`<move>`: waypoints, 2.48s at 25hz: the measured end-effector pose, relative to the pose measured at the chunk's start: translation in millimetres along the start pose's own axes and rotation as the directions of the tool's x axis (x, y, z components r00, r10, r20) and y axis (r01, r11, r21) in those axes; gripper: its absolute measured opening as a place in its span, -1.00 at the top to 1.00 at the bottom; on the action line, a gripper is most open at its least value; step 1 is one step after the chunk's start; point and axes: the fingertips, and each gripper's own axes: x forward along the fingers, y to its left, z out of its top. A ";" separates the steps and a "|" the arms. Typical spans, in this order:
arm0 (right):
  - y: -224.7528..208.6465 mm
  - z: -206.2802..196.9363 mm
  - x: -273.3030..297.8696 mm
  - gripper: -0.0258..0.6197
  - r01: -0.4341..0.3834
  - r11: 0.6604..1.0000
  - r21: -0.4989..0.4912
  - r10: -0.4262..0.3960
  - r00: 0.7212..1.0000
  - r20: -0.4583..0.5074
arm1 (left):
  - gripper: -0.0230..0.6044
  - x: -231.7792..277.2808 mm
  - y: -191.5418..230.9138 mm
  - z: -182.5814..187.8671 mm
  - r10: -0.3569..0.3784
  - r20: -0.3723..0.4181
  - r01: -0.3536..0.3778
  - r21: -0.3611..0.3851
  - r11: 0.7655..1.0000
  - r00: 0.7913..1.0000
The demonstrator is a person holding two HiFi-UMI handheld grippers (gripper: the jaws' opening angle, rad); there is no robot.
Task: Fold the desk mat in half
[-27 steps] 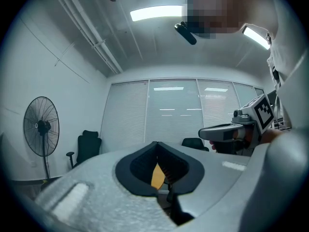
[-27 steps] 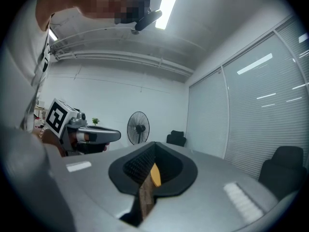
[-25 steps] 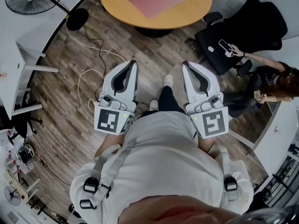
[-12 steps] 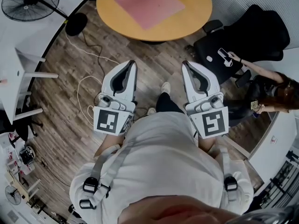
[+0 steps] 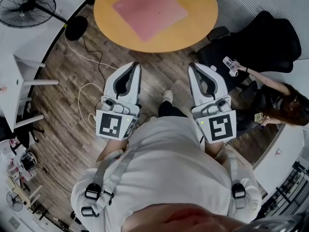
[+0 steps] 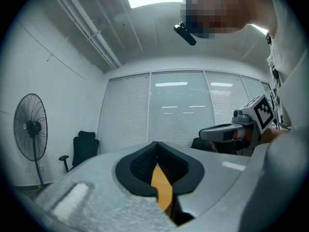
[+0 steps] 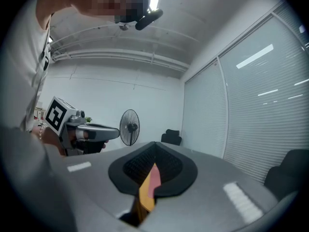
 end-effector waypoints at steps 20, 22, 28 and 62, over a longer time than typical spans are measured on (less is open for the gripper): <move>-98.7 -24.8 22.1 0.91 -0.023 1.000 0.014 0.023 1.000 -0.005 | 0.91 99.0 -14.1 -26.0 0.051 -0.036 -0.051 -0.006 0.999 0.998; -100.6 -28.7 22.2 0.91 -0.025 1.000 0.019 0.025 1.000 -0.008 | 0.91 100.4 -14.8 -30.4 0.053 -0.041 -0.053 -0.010 0.999 0.998; -109.1 -31.3 35.5 0.91 -0.030 0.999 0.023 0.030 0.999 -0.014 | 0.92 115.6 -5.0 -34.3 0.057 -0.048 -0.058 -0.011 0.998 0.997; -156.0 -14.9 237.8 0.91 -0.042 0.999 -0.027 0.042 0.999 -0.006 | 0.70 222.5 214.8 -162.0 0.190 -0.260 -0.224 -0.108 0.969 0.947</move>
